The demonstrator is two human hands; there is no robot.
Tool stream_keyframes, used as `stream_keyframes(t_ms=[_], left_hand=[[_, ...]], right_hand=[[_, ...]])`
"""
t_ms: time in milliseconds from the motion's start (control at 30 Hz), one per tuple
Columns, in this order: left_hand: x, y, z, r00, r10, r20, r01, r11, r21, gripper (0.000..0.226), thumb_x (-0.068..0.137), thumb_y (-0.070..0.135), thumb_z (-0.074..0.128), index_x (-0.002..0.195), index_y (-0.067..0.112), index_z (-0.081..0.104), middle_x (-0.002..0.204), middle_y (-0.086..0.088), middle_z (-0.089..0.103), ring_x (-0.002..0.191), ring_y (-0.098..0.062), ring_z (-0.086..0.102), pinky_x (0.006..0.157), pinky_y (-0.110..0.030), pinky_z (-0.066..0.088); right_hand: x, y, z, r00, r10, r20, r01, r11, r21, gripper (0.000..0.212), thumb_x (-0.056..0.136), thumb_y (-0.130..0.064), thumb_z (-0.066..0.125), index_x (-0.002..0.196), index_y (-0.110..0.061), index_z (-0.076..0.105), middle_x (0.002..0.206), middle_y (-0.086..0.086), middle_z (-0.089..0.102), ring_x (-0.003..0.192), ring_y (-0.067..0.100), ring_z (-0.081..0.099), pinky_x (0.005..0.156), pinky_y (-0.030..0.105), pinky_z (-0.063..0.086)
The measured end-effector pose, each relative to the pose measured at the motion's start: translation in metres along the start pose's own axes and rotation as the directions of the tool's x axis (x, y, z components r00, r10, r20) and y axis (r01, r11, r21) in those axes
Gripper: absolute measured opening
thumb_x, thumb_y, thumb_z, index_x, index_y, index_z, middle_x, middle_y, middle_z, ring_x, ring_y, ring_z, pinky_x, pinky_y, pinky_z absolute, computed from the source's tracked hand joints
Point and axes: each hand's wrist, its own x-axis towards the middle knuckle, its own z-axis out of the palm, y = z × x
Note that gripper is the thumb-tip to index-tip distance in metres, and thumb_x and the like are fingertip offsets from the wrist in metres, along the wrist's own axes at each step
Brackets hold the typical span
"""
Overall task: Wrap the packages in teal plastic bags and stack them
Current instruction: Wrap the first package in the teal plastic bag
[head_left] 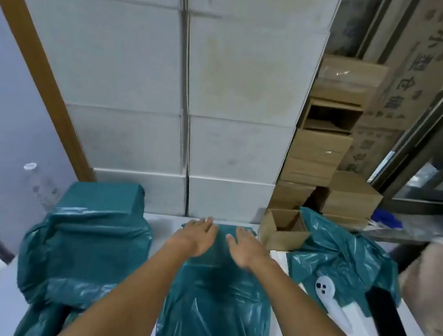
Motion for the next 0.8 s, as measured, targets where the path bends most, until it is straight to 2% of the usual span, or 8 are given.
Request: stream_keyframes(t_ms=[67, 133, 200, 300, 500, 633, 800], left_hand=[[0.012, -0.018, 0.029, 0.997, 0.004, -0.075, 0.0, 0.998, 0.056, 0.066, 0.11, 0.051, 0.022, 0.17, 0.026, 0.008, 0.179, 0.004, -0.002, 0.164, -0.023, -0.006, 0.132, -0.05, 0.008], [0.019, -0.03, 0.05, 0.981, 0.026, -0.193, -0.015, 0.998, 0.057, 0.069, 0.11, 0.049, 0.031, 0.17, 0.025, 0.008, 0.178, 0.004, -0.005, 0.164, -0.021, -0.013, 0.132, -0.048, 0.01], [0.025, -0.041, 0.075, 0.939, 0.093, -0.33, -0.091, 0.996, 0.022, 0.07, 0.109, 0.048, 0.036, 0.17, 0.022, 0.013, 0.179, 0.004, 0.0, 0.164, -0.019, -0.013, 0.131, -0.042, 0.009], [0.035, -0.051, 0.09, 0.888, 0.148, -0.436, -0.13, 0.989, 0.072, 0.069, 0.108, 0.048, 0.036, 0.169, 0.02, 0.019, 0.179, 0.003, 0.006, 0.164, -0.019, -0.009, 0.131, -0.043, 0.01], [0.012, -0.055, 0.109, 0.875, 0.163, -0.456, -0.112, 0.984, 0.138, 0.069, 0.108, 0.047, 0.03, 0.169, 0.016, 0.017, 0.178, -0.001, 0.007, 0.164, -0.023, -0.006, 0.132, -0.046, 0.011], [-0.034, -0.058, 0.136, 0.885, 0.144, -0.444, -0.097, 0.987, 0.129, 0.069, 0.109, 0.047, 0.03, 0.169, 0.015, 0.015, 0.179, -0.002, 0.005, 0.164, -0.023, -0.006, 0.132, -0.044, 0.007], [-0.064, -0.059, 0.151, 0.871, 0.15, -0.468, -0.084, 0.984, 0.158, 0.07, 0.109, 0.048, 0.029, 0.169, 0.015, 0.013, 0.179, -0.003, 0.004, 0.164, -0.024, -0.006, 0.132, -0.044, 0.007]], right_hand=[[0.005, 0.012, 0.027, 0.995, -0.053, -0.082, 0.046, 0.996, -0.079, 0.067, 0.111, -0.048, 0.022, 0.168, -0.013, 0.013, 0.177, 0.004, 0.007, 0.162, 0.023, 0.001, 0.13, 0.047, 0.007], [0.011, 0.023, 0.05, 0.971, -0.093, -0.222, 0.08, 0.995, -0.066, 0.065, 0.111, -0.044, 0.026, 0.168, -0.014, 0.015, 0.177, 0.003, 0.006, 0.162, 0.024, -0.002, 0.13, 0.045, 0.007], [0.018, 0.031, 0.078, 0.914, -0.157, -0.374, 0.14, 0.987, -0.073, 0.062, 0.111, -0.041, 0.031, 0.166, -0.012, 0.024, 0.176, 0.004, 0.015, 0.162, 0.025, 0.003, 0.13, 0.041, 0.01], [0.034, 0.04, 0.094, 0.856, -0.231, -0.462, 0.181, 0.972, -0.15, 0.063, 0.109, -0.041, 0.028, 0.162, -0.008, 0.033, 0.172, 0.008, 0.028, 0.16, 0.029, 0.013, 0.13, 0.041, 0.012], [0.009, 0.045, 0.104, 0.836, -0.281, -0.471, 0.244, 0.96, -0.14, 0.056, 0.111, -0.034, 0.031, 0.16, -0.007, 0.033, 0.171, 0.01, 0.027, 0.16, 0.028, 0.014, 0.127, 0.038, 0.009], [-0.038, 0.055, 0.123, 0.864, -0.252, -0.435, 0.239, 0.967, -0.085, 0.06, 0.111, -0.039, 0.029, 0.164, -0.012, 0.028, 0.174, 0.005, 0.021, 0.161, 0.023, 0.009, 0.126, 0.04, 0.016], [-0.071, 0.058, 0.131, 0.861, -0.266, -0.433, 0.251, 0.964, -0.092, 0.06, 0.11, -0.042, 0.026, 0.164, -0.015, 0.029, 0.174, 0.0, 0.02, 0.161, 0.019, 0.007, 0.124, 0.044, 0.024]])
